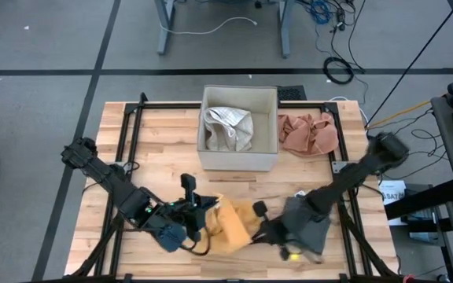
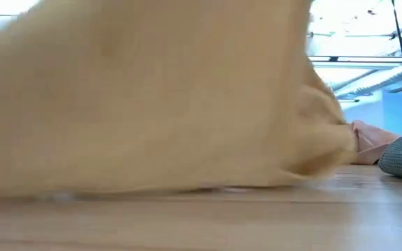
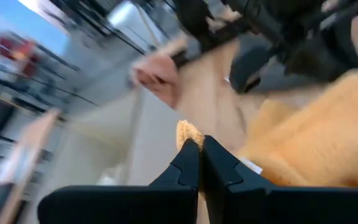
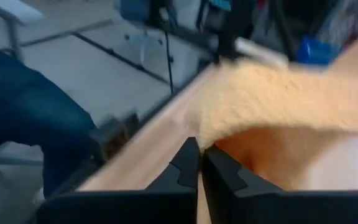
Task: Fold towel
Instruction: Fold the yellow towel
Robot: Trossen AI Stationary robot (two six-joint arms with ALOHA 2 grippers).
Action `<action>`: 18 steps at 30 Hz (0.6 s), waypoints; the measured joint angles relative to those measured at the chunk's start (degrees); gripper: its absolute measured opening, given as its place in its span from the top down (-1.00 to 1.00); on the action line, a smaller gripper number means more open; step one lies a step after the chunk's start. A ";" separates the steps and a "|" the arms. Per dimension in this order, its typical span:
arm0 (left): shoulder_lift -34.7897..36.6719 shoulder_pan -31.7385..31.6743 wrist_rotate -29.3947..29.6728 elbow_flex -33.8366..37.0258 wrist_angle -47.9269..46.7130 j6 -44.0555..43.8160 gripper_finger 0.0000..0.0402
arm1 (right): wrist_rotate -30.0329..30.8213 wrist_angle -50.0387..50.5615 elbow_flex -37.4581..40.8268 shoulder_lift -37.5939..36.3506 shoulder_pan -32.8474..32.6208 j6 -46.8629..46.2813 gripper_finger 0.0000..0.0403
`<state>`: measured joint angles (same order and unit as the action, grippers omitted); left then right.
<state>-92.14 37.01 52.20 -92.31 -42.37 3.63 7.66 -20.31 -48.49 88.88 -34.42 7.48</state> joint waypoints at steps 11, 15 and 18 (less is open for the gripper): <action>0.09 8.94 17.42 -10.21 3.23 11.16 0.99 | 6.81 14.11 -0.11 -34.88 -7.16 5.47 1.00; 0.07 10.12 20.05 -10.24 0.20 10.00 0.99 | 7.79 21.70 -0.11 -39.90 -7.40 -0.10 1.00; 0.07 10.04 18.67 -10.24 -5.65 3.61 0.99 | 7.87 30.30 -0.11 -40.01 -6.52 -6.69 1.00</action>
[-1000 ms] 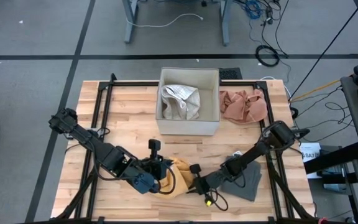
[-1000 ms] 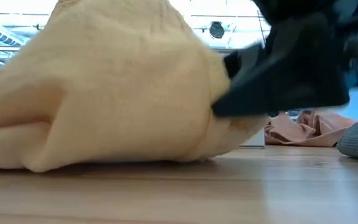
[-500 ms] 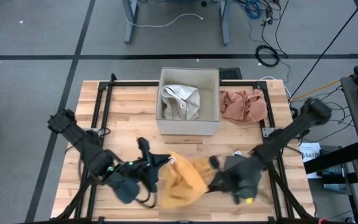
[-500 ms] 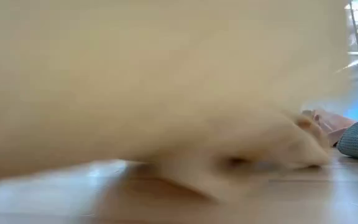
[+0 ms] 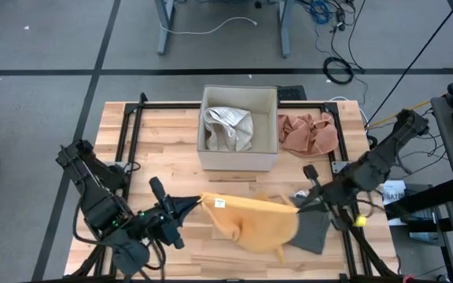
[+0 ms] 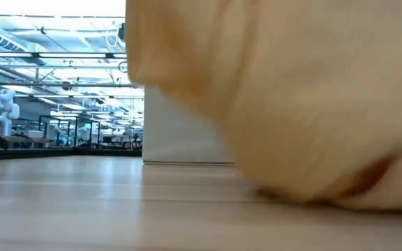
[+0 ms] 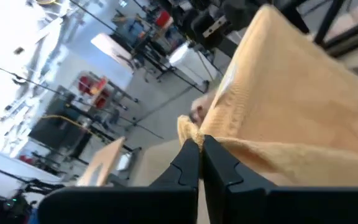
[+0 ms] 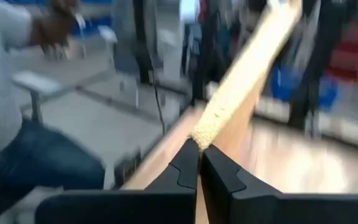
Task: Fold towel
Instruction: Fold the yellow towel
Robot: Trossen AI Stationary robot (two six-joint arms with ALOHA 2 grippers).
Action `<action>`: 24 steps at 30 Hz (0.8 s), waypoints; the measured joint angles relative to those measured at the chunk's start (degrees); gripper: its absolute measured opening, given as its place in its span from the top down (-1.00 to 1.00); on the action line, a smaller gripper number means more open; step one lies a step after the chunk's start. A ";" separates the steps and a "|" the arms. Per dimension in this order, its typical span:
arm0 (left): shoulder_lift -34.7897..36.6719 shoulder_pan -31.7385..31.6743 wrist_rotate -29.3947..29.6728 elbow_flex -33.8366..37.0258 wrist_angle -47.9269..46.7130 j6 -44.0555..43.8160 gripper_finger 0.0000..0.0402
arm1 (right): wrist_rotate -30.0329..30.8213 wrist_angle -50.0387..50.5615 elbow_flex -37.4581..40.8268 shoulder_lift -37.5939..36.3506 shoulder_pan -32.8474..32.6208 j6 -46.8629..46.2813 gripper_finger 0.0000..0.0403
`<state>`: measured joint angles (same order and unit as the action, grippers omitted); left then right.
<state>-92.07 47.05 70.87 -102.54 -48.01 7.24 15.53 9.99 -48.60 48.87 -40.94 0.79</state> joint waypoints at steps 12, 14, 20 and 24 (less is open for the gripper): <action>-0.24 -4.89 -19.55 6.12 -21.31 -30.46 0.99 | 2.66 9.59 0.11 19.99 0.43 -14.13 0.72; -0.24 -5.71 -21.31 8.72 -21.20 -32.16 0.99 | 2.82 11.04 0.11 23.12 0.45 -16.20 0.61; -0.26 -6.88 -22.63 16.41 -20.50 -38.09 0.99 | 3.72 16.04 0.13 28.31 0.43 -23.40 0.38; -0.26 -6.95 -22.66 20.64 -18.13 -40.01 0.99 | 7.84 18.03 0.13 28.87 0.45 -24.40 0.36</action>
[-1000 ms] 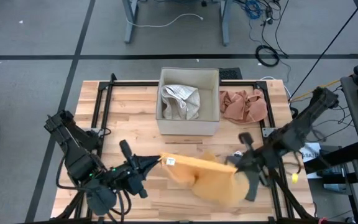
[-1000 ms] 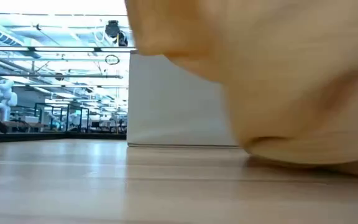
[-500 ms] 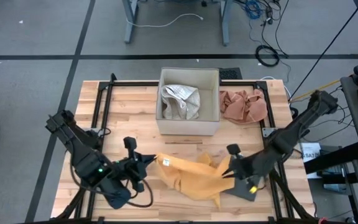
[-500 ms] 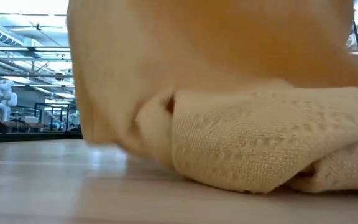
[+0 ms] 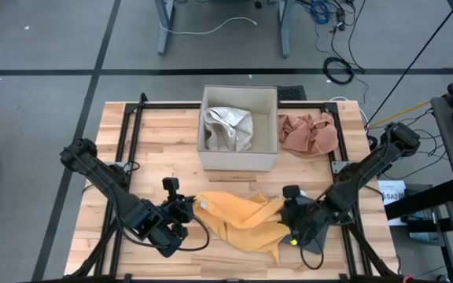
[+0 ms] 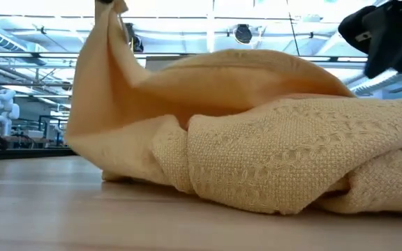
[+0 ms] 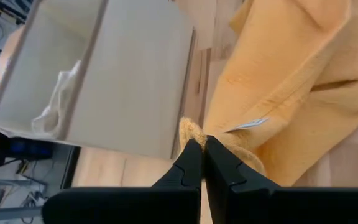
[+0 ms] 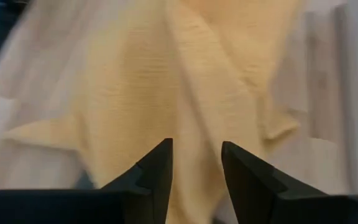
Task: Fold towel
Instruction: Fold the yellow towel
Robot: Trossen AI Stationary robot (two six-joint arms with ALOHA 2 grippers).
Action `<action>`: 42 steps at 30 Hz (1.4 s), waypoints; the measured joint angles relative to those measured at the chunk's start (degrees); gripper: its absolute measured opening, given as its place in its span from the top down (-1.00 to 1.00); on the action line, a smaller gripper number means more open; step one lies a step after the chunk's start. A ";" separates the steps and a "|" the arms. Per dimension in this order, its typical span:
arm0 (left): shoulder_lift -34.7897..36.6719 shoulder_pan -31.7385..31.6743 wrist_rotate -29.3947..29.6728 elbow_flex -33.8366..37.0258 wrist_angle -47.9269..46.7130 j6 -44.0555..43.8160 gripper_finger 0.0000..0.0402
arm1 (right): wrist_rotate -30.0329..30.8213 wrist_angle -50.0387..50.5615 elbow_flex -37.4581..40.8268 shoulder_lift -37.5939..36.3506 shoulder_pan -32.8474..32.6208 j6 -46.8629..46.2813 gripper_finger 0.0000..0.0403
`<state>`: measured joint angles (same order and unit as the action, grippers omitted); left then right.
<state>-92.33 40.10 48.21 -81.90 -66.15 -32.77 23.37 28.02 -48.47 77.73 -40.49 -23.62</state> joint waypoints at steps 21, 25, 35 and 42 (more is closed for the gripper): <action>-0.04 0.42 -1.49 5.09 6.43 -1.21 0.99 | 3.80 2.39 5.10 0.17 0.28 -3.52 0.33; -0.04 0.44 -1.47 5.09 6.90 -1.20 0.99 | 3.99 1.70 7.09 0.17 1.48 -5.21 0.33; -0.04 0.44 -1.46 5.09 7.73 -1.07 0.99 | 7.89 -0.70 8.63 0.17 4.15 -3.38 0.34; -0.04 0.44 -1.46 5.09 7.87 -1.03 0.99 | 7.88 -3.34 8.63 0.17 4.20 -1.00 0.66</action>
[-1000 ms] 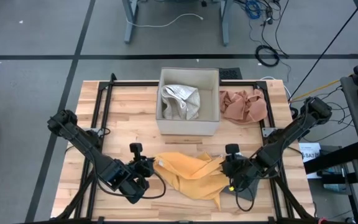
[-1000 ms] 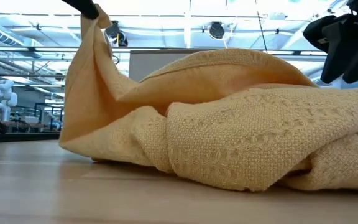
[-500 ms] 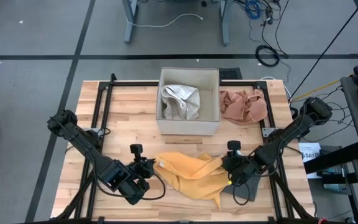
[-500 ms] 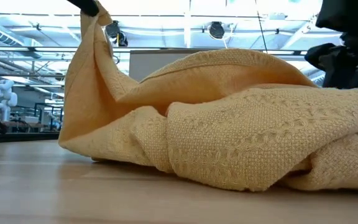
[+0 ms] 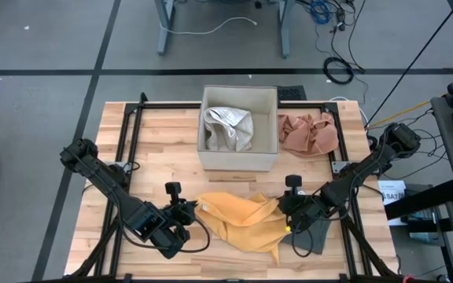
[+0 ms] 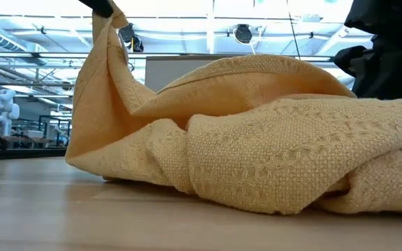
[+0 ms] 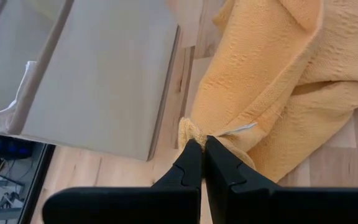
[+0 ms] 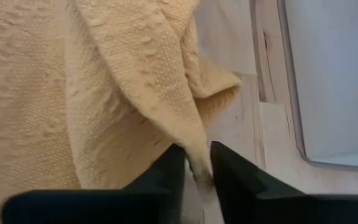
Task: Fold towel
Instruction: Fold the yellow towel
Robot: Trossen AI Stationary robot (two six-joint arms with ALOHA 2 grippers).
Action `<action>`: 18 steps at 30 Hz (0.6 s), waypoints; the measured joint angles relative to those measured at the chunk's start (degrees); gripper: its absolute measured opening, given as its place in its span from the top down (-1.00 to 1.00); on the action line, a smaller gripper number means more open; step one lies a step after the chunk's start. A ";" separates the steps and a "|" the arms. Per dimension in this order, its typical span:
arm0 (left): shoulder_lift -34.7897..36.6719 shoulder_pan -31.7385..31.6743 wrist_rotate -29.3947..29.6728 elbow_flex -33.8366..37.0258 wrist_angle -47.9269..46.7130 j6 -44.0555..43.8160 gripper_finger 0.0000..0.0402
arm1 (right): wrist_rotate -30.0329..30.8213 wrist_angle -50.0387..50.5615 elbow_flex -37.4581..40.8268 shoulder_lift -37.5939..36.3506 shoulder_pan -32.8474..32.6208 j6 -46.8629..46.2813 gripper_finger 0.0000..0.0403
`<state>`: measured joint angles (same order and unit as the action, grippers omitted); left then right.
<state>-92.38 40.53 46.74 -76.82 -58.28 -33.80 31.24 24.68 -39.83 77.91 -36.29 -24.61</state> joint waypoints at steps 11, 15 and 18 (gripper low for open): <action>0.00 0.18 2.17 0.00 1.90 3.35 0.99 | -1.35 -6.55 0.00 -0.84 -0.78 3.19 0.99; 0.22 0.82 4.99 -0.60 2.27 6.03 0.99 | -1.52 -6.81 -2.43 -4.13 -2.18 6.50 0.99; 0.26 1.43 8.69 -3.11 2.14 9.06 0.99 | -1.47 -6.27 -6.08 -8.03 -3.80 10.82 1.00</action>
<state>-92.12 41.96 55.43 -79.92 -56.13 -24.74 29.78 18.41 -45.92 69.88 -40.09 -13.79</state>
